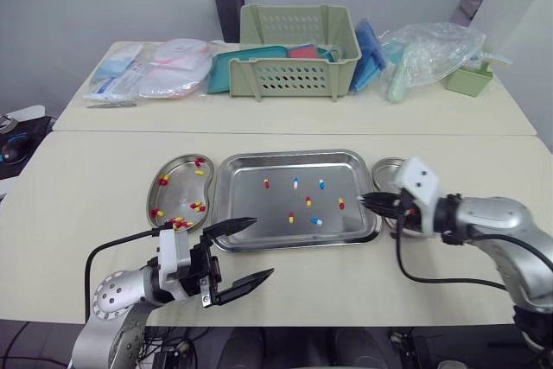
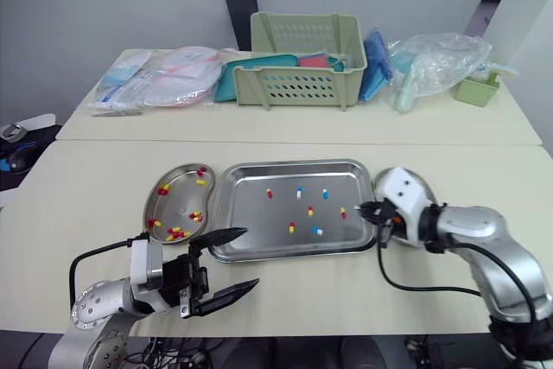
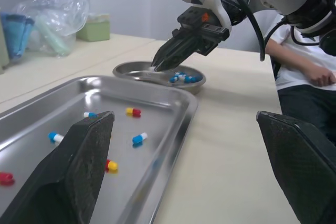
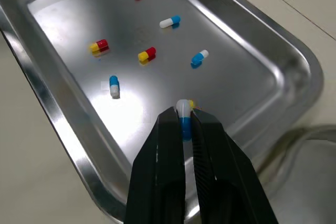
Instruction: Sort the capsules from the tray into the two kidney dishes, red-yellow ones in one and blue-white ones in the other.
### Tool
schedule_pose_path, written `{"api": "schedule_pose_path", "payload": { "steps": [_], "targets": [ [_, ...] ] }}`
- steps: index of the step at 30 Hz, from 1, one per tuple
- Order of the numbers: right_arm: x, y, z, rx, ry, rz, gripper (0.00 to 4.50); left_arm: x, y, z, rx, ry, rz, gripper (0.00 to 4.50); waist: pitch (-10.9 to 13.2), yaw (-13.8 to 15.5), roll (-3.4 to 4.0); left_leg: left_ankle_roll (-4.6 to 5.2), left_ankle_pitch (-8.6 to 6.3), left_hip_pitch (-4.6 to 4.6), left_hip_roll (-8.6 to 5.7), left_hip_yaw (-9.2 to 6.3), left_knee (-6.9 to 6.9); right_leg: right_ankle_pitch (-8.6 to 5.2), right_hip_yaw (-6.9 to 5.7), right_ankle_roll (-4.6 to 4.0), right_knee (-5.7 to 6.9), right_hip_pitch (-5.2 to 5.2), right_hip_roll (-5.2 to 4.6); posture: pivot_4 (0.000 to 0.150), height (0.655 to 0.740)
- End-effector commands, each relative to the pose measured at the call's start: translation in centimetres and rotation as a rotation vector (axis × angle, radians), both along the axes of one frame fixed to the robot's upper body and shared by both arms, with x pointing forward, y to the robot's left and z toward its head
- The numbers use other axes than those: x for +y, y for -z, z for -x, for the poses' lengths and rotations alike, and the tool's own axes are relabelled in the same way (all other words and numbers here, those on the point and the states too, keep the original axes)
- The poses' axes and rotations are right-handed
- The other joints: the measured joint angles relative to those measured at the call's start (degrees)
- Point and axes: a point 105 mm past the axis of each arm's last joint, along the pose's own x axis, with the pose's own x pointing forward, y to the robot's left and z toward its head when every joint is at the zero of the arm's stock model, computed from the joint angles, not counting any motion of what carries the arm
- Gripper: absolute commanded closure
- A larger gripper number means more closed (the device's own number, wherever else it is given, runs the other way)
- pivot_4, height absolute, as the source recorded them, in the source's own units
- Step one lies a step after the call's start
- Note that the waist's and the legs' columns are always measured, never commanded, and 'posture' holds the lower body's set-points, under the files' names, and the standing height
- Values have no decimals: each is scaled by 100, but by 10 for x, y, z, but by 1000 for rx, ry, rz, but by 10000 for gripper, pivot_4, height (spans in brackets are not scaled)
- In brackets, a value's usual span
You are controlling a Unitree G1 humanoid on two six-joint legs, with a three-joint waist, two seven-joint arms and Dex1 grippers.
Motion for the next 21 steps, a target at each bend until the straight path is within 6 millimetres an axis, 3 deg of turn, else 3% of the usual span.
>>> {"api": "schedule_pose_path", "payload": {
  "steps": [1,5,11,21],
  "targets": [
    [-34,-9,3,-37,122,24,44662,-5,-7,5,-44,47,34,0,0,24,0,0,0,0,-2,1,0,0,0,0,-2,3,-1,1500,7400],
    [-62,1,4,-16,224,40,44662,-9,-7,5,-57,70,38,0,0,13,0,0,0,3,-1,1,0,0,-1,0,-4,6,-1,1500,7400],
    [-72,11,1,6,279,23,44662,-15,-10,3,-71,75,42,0,0,14,0,0,0,19,-1,5,-1,0,4,0,-3,17,-1,1500,7400],
    [-74,4,-1,-33,273,14,16737,-11,-13,0,-70,31,46,0,0,16,0,0,0,18,-1,4,0,0,3,0,-4,19,-1,1500,7400]
  ]
}}
